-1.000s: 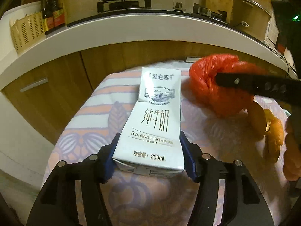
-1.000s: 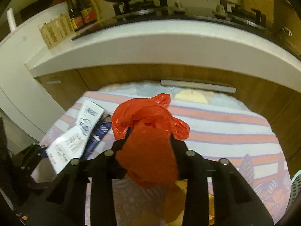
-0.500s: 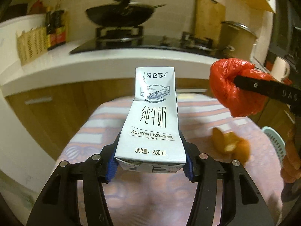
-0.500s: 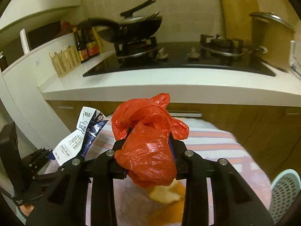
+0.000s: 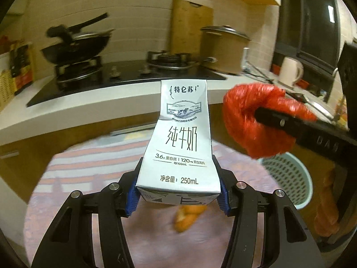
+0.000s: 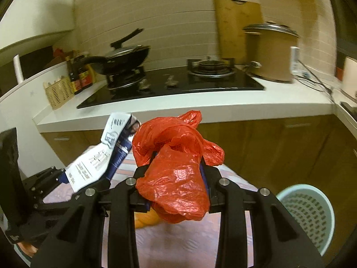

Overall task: Collect trash
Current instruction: 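Carry the carton and red bag over the blue basket and open both tools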

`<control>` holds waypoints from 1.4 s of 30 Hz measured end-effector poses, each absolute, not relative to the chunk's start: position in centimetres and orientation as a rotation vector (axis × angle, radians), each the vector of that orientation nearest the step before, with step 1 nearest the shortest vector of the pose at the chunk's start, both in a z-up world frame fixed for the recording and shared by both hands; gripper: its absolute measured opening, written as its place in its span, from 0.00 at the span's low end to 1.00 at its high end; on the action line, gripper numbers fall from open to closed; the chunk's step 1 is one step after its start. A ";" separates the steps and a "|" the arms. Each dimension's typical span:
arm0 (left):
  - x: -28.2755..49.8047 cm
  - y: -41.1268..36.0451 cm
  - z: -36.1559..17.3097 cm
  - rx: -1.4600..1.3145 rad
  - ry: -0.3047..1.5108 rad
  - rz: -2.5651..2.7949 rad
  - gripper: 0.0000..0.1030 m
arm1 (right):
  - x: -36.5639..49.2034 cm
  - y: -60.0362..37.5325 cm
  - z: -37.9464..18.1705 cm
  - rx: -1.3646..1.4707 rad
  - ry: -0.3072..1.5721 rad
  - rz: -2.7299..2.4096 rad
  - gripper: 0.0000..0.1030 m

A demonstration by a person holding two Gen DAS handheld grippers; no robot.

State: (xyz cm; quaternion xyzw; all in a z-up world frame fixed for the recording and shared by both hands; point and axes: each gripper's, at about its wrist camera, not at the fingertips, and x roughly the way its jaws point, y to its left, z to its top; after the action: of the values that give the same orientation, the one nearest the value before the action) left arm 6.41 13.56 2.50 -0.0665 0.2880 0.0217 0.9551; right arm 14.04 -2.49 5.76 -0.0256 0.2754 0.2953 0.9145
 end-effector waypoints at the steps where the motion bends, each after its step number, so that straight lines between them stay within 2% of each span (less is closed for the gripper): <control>1: 6.9 12.7 2.6 -0.141 0.584 0.022 0.51 | 14.1 -3.5 5.6 -0.047 0.570 0.592 0.29; 13: 11.8 3.0 1.0 -0.172 0.641 -0.199 0.51 | 16.3 -16.5 1.7 0.072 0.647 0.374 0.29; 22: 16.6 -5.7 -3.3 -0.136 0.765 -0.315 0.51 | 18.0 -25.7 -4.3 0.172 0.788 0.205 0.29; 30: 18.8 -11.2 -7.1 -0.067 0.860 -0.360 0.52 | 18.4 -29.4 -7.9 0.208 0.864 0.129 0.32; 33: 19.1 -12.2 -7.9 -0.054 0.883 -0.371 0.51 | 18.4 -30.0 -8.4 0.208 0.869 0.109 0.37; 34: 19.1 -12.4 -8.1 -0.050 0.889 -0.374 0.52 | 18.3 -30.2 -8.5 0.216 0.870 0.105 0.45; 35: 19.1 -12.6 -8.2 -0.046 0.891 -0.371 0.58 | 18.4 -30.3 -8.6 0.223 0.871 0.103 0.55; 36: 19.1 -12.7 -8.1 -0.043 0.888 -0.365 0.67 | 18.3 -30.5 -8.6 0.232 0.869 0.100 0.58; 38: 18.8 -12.5 -7.9 -0.038 0.871 -0.352 0.71 | 18.2 -31.0 -8.6 0.237 0.867 0.094 0.59; 42: 18.3 -11.8 -7.3 -0.051 0.856 -0.349 0.71 | 18.1 -31.5 -8.4 0.252 0.861 0.091 0.59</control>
State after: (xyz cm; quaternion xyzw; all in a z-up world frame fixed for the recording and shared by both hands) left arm 18.29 -11.79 -7.29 -0.0245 0.4128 -0.1682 0.8948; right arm 18.13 -31.46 -8.41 0.1219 0.4160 0.0439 0.9001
